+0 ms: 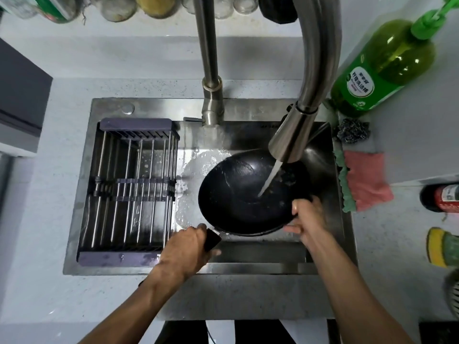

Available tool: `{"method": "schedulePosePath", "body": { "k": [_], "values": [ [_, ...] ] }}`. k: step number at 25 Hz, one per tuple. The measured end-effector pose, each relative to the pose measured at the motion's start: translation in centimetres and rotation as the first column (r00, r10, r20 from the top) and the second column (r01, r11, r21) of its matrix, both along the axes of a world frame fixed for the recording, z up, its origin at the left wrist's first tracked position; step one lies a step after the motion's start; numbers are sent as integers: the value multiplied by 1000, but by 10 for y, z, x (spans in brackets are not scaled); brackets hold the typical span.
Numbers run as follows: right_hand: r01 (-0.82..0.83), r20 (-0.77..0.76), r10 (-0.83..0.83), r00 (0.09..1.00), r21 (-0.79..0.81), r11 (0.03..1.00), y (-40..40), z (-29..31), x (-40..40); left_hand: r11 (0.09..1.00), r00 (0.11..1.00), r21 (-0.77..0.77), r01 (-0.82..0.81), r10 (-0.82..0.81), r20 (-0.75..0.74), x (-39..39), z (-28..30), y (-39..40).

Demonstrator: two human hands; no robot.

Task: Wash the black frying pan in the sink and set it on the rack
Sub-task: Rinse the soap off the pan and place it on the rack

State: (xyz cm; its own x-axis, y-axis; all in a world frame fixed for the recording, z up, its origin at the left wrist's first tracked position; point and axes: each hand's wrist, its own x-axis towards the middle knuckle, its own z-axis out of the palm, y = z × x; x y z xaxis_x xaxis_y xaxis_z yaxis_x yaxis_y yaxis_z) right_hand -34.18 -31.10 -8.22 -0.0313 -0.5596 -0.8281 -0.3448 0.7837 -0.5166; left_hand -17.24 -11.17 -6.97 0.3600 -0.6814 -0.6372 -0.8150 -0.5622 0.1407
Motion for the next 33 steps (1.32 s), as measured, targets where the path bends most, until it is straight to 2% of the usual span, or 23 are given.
{"method": "schedulePosePath", "body": {
  "k": [3,6,7,8,9,10,11,12,13,14,15,16,18,19,21,22,24,25,26,28,29,31,33],
  "values": [
    [172,40,-171,984,-18,985,19,-13,-21,941,907,73,-331,338,-250,-3,-8,-2],
    [168,88,-162,983,-58,984,18,-17,-26,697,502,236,-678,673,-544,-10,-14,-12],
    [135,73,-129,989,-87,987,12,-18,-24,641,448,225,-734,706,-549,-12,-14,-15],
    [45,1,-46,999,-144,989,6,-18,-20,639,489,144,-756,697,-525,-14,-14,-16],
    [-145,-196,98,976,-239,960,4,-18,-13,680,584,47,-732,661,-472,-14,-14,-16],
    [-433,-467,266,843,-298,850,7,-16,-4,731,683,-35,-681,617,-391,-13,-14,-16],
    [-707,-662,396,636,-295,643,17,-16,6,769,743,-64,-636,589,-317,-11,-11,-14],
    [-895,-725,540,427,-257,363,29,-15,19,790,776,-76,-608,572,-267,-9,-7,-11],
    [-966,-685,688,241,-236,103,37,-21,29,803,795,-81,-591,562,-228,-5,-3,-9],
    [-976,-566,821,69,-209,-62,39,-29,38,821,820,-93,-563,541,-186,-2,0,-5],
    [-968,-485,873,-50,-190,-161,34,-42,44,845,847,-94,-526,511,-149,0,3,-2],
    [-975,-485,873,-57,-162,-153,25,-52,50,867,871,-106,-488,476,-120,3,7,1],
    [-993,-643,757,114,-105,61,14,-64,59,894,904,-136,-427,418,-90,8,14,3],
    [-991,-658,743,120,-118,55,19,-65,64,900,910,-137,-414,405,-86,11,16,4],
    [-971,-594,805,-20,-181,-157,35,-70,67,909,914,-107,-402,393,-95,16,17,6],
    [-957,-576,815,-56,-201,-208,35,-71,66,908,911,-89,-408,399,-104,18,17,7],
    [-988,-624,770,132,-150,48,23,-72,67,900,900,-70,-429,420,-115,20,17,8],
    [-988,-655,741,149,-125,88,23,-71,68,895,894,-70,-440,429,-131,20,16,7],
    [-987,-645,752,134,-153,44,29,-70,70,894,891,-73,-441,427,-152,21,16,6],
    [-950,-588,808,15,-260,-172,39,-73,72,897,890,-69,-436,420,-176,19,14,5],
    [-954,-580,814,34,-261,-145,35,-74,74,896,889,-69,-439,421,-181,19,14,4],
    [-980,-659,727,194,-167,110,24,-76,78,892,886,-72,-446,428,-179,18,12,4],
    [-979,-613,774,156,-201,39,33,-76,78,903,896,-63,-426,411,-167,17,11,4]
  ]
}}
